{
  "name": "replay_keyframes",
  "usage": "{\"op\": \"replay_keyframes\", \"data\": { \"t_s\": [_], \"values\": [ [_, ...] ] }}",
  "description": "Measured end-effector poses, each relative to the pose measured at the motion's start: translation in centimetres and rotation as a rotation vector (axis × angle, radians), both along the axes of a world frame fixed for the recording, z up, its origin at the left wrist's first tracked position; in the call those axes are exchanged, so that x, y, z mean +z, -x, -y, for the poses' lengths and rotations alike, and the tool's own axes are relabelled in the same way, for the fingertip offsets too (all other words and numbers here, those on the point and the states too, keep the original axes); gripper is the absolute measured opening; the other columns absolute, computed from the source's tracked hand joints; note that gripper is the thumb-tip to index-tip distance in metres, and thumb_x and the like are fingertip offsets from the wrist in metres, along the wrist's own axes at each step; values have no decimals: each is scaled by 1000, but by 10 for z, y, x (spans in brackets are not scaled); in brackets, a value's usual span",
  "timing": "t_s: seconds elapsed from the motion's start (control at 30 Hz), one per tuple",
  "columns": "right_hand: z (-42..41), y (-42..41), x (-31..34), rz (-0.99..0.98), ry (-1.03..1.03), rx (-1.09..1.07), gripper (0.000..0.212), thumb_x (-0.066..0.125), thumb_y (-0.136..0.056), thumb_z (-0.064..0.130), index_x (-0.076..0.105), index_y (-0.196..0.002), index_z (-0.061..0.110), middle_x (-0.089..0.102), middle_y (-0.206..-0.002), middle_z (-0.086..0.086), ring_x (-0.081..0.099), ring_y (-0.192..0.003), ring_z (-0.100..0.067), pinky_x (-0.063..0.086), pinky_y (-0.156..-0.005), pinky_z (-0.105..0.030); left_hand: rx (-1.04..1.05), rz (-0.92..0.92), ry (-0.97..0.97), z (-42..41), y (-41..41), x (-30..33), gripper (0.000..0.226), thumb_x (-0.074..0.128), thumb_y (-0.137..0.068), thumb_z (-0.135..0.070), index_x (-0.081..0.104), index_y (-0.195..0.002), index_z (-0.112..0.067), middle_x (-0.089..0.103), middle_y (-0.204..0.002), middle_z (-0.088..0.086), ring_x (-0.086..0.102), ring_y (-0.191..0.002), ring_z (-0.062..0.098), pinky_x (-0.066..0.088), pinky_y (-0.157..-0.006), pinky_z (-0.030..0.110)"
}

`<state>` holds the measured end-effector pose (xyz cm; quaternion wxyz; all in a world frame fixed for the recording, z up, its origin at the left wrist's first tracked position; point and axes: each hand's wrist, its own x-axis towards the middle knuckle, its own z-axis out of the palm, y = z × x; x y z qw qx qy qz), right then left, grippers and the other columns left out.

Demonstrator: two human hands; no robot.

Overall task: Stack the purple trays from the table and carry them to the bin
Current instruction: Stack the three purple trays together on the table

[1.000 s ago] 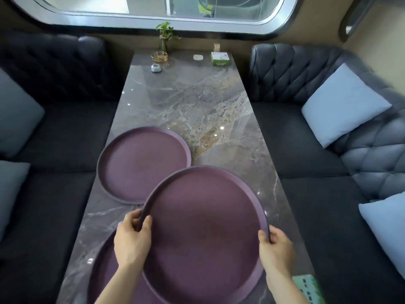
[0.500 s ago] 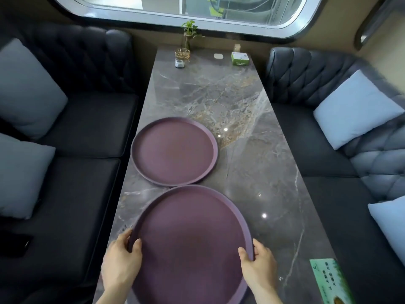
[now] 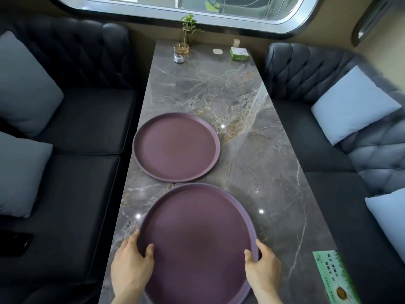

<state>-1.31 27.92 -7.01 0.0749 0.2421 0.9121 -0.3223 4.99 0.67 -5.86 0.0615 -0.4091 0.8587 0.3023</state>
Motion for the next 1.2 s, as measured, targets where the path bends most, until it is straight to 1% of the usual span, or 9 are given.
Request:
{"op": "replay_keyframes", "data": {
  "t_s": [0.3,0.4,0.53,0.63,0.83,0.93,1.0,1.1,1.2],
  "values": [
    [-9,2,-3,-23,-46,57,46,77,-76,5,69,-120,13,72,-115,-3,69,-103,-25,48,-83,-30,4,4,44,1,2,5,52,67,-85,-28,58,-136,-24,68,-127,4,61,-116,32,48,-86,44],
    [-12,3,-6,-30,-45,58,45,75,-75,-1,71,-117,14,73,-109,-4,69,-99,-25,50,-81,-30,-34,38,86,2,3,3,50,65,-87,-28,57,-137,-23,67,-128,4,63,-113,34,49,-85,44],
    [-13,2,-11,-50,-53,51,46,69,-77,-7,71,-117,17,69,-93,1,61,-80,-20,43,-67,-27,-44,54,76,4,4,-2,50,64,-88,-25,57,-137,-20,68,-127,8,62,-113,37,48,-86,45],
    [-15,2,-12,-64,-38,54,47,67,-77,-10,71,-116,17,61,-86,7,56,-76,-18,40,-66,-26,1,94,56,-1,9,-2,54,64,-87,-31,52,-140,-24,65,-130,9,61,-114,39,46,-91,46],
    [-40,23,-15,-86,-20,56,47,62,-82,-9,69,-121,16,60,-94,5,57,-82,-17,44,-73,-27,12,96,7,-22,21,-4,58,70,-83,-33,56,-138,-22,68,-124,10,61,-117,35,46,-95,46],
    [-61,42,-9,-19,-76,103,51,60,-87,0,58,-133,22,56,-103,3,55,-85,-16,45,-71,-29,-1,65,-59,-42,30,-3,56,70,-82,-31,58,-136,-24,72,-119,6,65,-114,28,47,-97,43],
    [-76,55,-4,72,-135,208,58,62,-90,19,42,-145,27,55,-119,1,58,-103,-21,47,-77,-33,-16,42,-112,-56,35,-3,58,71,-81,-31,58,-136,-25,73,-117,5,67,-111,24,49,-98,42],
    [-98,76,2,204,-283,342,70,56,-91,43,24,-152,29,49,-138,2,49,-126,-23,47,-95,-38,-74,8,-157,-71,41,-1,61,72,-80,-29,56,-138,-25,73,-116,2,70,-105,17,50,-95,37],
    [-108,86,5,300,-330,404,77,50,-90,54,14,-154,29,37,-154,3,31,-143,-25,35,-112,-42,-110,-15,-199,-70,43,2,61,73,-80,-29,56,-138,-27,74,-111,-2,72,-96,12,50,-87,29]
  ]
}}
